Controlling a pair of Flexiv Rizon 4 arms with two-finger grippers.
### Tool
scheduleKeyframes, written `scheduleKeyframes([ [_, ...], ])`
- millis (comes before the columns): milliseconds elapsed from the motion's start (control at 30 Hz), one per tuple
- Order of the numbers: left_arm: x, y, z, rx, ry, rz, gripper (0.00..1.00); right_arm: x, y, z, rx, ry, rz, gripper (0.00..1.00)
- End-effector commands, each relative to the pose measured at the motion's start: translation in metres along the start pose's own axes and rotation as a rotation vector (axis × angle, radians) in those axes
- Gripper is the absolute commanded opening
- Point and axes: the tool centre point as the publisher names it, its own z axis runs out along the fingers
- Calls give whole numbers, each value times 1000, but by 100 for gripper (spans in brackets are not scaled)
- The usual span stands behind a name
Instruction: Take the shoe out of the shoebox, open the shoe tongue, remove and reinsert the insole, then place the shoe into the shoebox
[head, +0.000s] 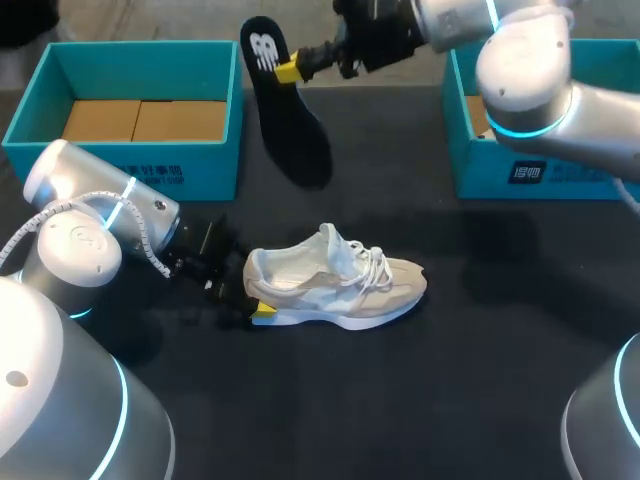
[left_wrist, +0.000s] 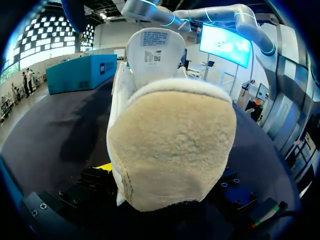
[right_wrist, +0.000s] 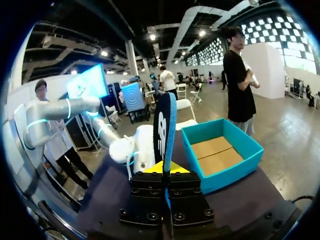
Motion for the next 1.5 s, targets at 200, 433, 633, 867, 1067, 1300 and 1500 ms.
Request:
scheduleKeyframes([
  [200,-3,4,4,-2,0,-1,0,8,38,-34,26,-9,78,0],
  [433,-3,4,4,-2,0,-1,0,27,59,-70,23,-47,153,0],
  [633,-3,4,4,-2,0,-1,0,47,72,-99,32,-104,214,0],
  [867,-3,4,4,-2,0,-1,0,62,81,-116,53,-133,255,0],
  [1067,-3,4,4,-2,0,-1,0,74,81,-127,54,-152,286,0],
  [1300,-3,4,4,-2,0,-1,0,79,81,-130,52,-163,296,0],
  [1500,-3,4,4,-2,0,-1,0,79,81,-130,52,-163,296,0],
])
